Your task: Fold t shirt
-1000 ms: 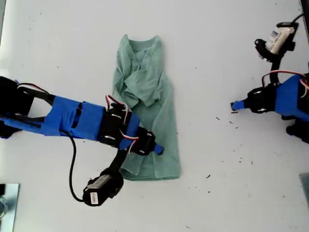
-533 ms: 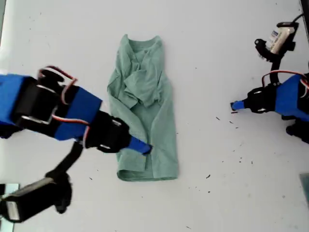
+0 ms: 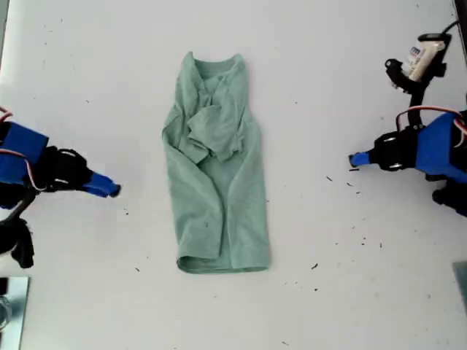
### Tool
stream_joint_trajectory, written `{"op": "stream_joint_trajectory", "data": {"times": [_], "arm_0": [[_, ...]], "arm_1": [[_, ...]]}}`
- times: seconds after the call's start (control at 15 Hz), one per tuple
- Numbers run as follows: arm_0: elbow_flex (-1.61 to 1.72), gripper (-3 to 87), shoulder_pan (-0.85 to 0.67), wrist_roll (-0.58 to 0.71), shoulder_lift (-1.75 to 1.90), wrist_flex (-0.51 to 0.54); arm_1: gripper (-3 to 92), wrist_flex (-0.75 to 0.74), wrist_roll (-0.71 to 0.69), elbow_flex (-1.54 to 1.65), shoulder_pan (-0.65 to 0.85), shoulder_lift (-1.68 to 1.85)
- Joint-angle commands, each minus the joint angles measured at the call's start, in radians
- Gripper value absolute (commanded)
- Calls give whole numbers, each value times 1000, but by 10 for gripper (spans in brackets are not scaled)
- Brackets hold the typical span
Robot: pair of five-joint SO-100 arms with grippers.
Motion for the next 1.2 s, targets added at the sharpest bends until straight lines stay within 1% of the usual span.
{"op": "stream_joint_trajectory", "data": {"times": [0.0, 0.07, 0.13, 0.2, 0.27, 0.33, 0.4, 0.47, 0.53, 0.6, 0.73, 0.8, 1.0, 1.13], "arm_0": [[49, -1, 14, -48, 55, -31], [-17, -1, 12, -49, -104, -58], [-146, -1, 17, -48, -258, -57], [-348, -2, 34, -49, -436, -6], [-612, 12, 58, -49, -649, 84], [-920, 186, 98, -32, -881, 190], [-1227, 222, 120, 23, -1106, 288], [-1474, 233, 133, 74, -1295, 351], [-1646, 242, 143, 101, -1439, 388], [-1735, 248, 150, 117, -1531, 391], [-1756, 255, 172, 115, -1621, 328], [-1756, 256, 178, 112, -1660, 305], [-1747, 265, 186, 89, -1758, 299], [-1738, 273, 183, 83, -1832, 272]], "arm_1": [[30, 9, 9, 43, -3, 11], [26, 14, 20, 37, -12, 11], [18, 17, 60, 15, -40, -2], [23, 6, 140, -103, -126, -69], [117, 8, 179, -373, -186, -311], [276, 87, 201, -759, -264, -666], [326, 186, 192, -1152, -330, -988], [346, 239, 178, -1448, -371, -1213], [377, 273, 176, -1652, -402, -1378], [373, 282, 179, -1775, -426, -1491], [363, 253, 229, -1856, -471, -1629], [360, 238, 247, -1876, -485, -1681], [353, 178, 284, -1884, -511, -1782], [350, 135, 295, -1879, -522, -1856]]}}
